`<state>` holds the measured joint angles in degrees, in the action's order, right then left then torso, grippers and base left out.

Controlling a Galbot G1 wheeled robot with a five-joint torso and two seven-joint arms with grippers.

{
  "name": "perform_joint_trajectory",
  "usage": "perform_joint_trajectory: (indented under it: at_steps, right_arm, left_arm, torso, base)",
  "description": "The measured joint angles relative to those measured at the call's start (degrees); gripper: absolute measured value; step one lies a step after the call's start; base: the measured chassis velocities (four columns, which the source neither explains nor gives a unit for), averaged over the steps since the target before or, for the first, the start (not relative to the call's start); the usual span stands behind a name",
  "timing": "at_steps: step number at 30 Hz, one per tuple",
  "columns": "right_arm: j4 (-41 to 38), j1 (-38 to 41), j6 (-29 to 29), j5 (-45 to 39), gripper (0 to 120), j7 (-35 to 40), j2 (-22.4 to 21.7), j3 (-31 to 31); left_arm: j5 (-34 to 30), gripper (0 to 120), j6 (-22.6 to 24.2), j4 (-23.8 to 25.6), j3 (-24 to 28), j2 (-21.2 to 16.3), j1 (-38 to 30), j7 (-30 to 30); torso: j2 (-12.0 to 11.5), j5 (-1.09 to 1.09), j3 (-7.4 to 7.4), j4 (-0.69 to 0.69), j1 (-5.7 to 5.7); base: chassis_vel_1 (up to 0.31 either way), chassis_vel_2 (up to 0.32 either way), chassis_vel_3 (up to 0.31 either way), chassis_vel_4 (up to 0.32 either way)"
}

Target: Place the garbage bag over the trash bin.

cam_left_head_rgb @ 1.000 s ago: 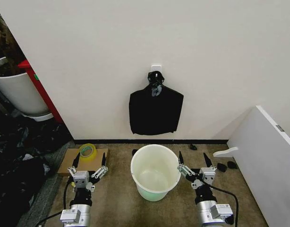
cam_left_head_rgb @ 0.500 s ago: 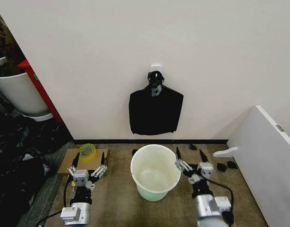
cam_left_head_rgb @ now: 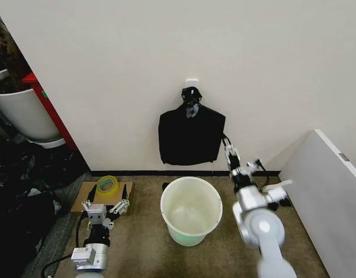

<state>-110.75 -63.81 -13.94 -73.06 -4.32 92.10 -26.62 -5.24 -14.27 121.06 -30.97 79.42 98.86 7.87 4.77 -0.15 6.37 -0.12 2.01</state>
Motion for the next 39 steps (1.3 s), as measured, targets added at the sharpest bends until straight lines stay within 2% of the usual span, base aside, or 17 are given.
perform_joint_trajectory:
  at_steps: [5, 9, 18, 21, 23, 24, 27, 28, 31, 33, 35, 36, 39]
  right_arm:
    - [4.42, 4.98, -0.87, -0.41, 100, -0.07, 0.02, 0.69]
    - [10.77, 9.94, -1.44, 2.47, 100, -0.46, 0.03, 0.90]
    - [15.96, 15.01, -1.39, 3.12, 98, -0.71, 0.10, 1.09]
    - [16.77, 16.10, -1.43, 2.71, 84, -0.99, 0.10, 1.75]
    - [16.82, 16.18, -1.43, 2.70, 81, -1.04, 0.10, 1.86]
    - [16.92, 16.50, -1.44, 2.69, 74, -1.10, 0.10, 2.19]
    - [16.96, 16.76, -1.48, 2.69, 69, -1.10, 0.10, 2.38]
    - [16.99, 17.08, -1.54, 2.72, 60, -1.02, 0.09, 2.65]
    - [17.00, 17.41, -1.59, 2.91, 48, -0.93, 0.09, 3.15]
    - [17.01, 17.43, -1.59, 2.96, 46, -0.92, 0.09, 3.20]
    - [17.21, 17.66, -1.61, 3.38, 33, -0.81, 0.08, 3.59]
    - [17.21, 17.66, -1.61, 3.38, 33, -0.81, 0.08, 3.59]
    - [17.08, 17.67, -1.61, 3.69, 18, -0.70, 0.07, 3.85]
  left_arm:
    - [0.18, 100, 0.03, 0.47, -0.29, 0.42, 0.73, 0.13]
    - [0.27, 100, 0.03, 1.42, -0.49, 0.79, 1.56, 0.31]
    - [0.14, 100, 0.14, 1.95, -0.50, 0.80, 1.84, 0.53]
    - [-1.27, 100, 0.58, 2.13, -0.25, 1.10, 1.81, 0.53]
    - [-1.38, 100, 0.64, 2.13, -0.22, 1.13, 1.78, 0.54]
    - [-1.54, 100, 0.83, 2.13, -0.23, 1.14, 1.63, 0.62]
    - [-1.58, 100, 1.00, 2.13, -0.26, 1.10, 1.50, 0.75]
    - [-1.66, 100, 1.29, 2.13, -0.36, 1.04, 1.32, 1.01]
    - [-1.77, 100, 1.47, 2.13, -0.42, 1.00, 1.21, 1.34]
    - [-1.77, 100, 1.48, 2.12, -0.42, 0.99, 1.20, 1.38]
    - [-1.79, 100, 1.49, 1.92, -0.41, 1.00, 1.17, 1.63]
    - [-1.79, 100, 1.49, 1.92, -0.41, 1.00, 1.17, 1.63]
    - [-1.79, 100, 1.49, 1.62, -0.36, 1.15, 1.05, 1.83]
  torso:
    - [0.00, 0.00, 0.00, -0.01, 0.00]
    - [0.00, 0.00, 0.00, -0.01, 0.00]
    - [0.00, 0.00, 0.00, -0.01, 0.00]
    - [0.00, 0.00, 0.00, -0.01, 0.00]
    - [0.00, 0.00, 0.00, -0.01, 0.00]
    - [0.00, 0.00, 0.00, -0.01, 0.00]
    - [0.00, 0.00, 0.00, -0.01, 0.00]
    - [0.00, 0.00, 0.00, -0.01, 0.00]
    - [0.00, 0.00, 0.00, -0.01, 0.00]
    - [0.00, 0.00, 0.00, -0.01, 0.00]
    - [0.00, 0.00, 0.00, -0.01, 0.00]
    - [0.00, 0.00, 0.00, -0.01, 0.00]
    - [0.00, 0.00, 0.00, -0.01, 0.00]
  base:
    - [0.000, 0.000, 0.000, 0.000]
    - [0.000, 0.000, 0.000, 0.000]
    - [0.000, 0.000, 0.000, 0.000]
    - [0.000, 0.000, 0.000, 0.000]
    - [0.000, 0.000, 0.000, 0.000]
    - [0.000, 0.000, 0.000, 0.000]
    - [0.000, 0.000, 0.000, 0.000]
    - [0.000, 0.000, 0.000, 0.000]
    - [0.000, 0.000, 0.000, 0.000]
    - [0.000, 0.000, 0.000, 0.000]
    - [0.000, 0.000, 0.000, 0.000]
    - [0.000, 0.000, 0.000, 0.000]
    - [0.000, 0.000, 0.000, 0.000]
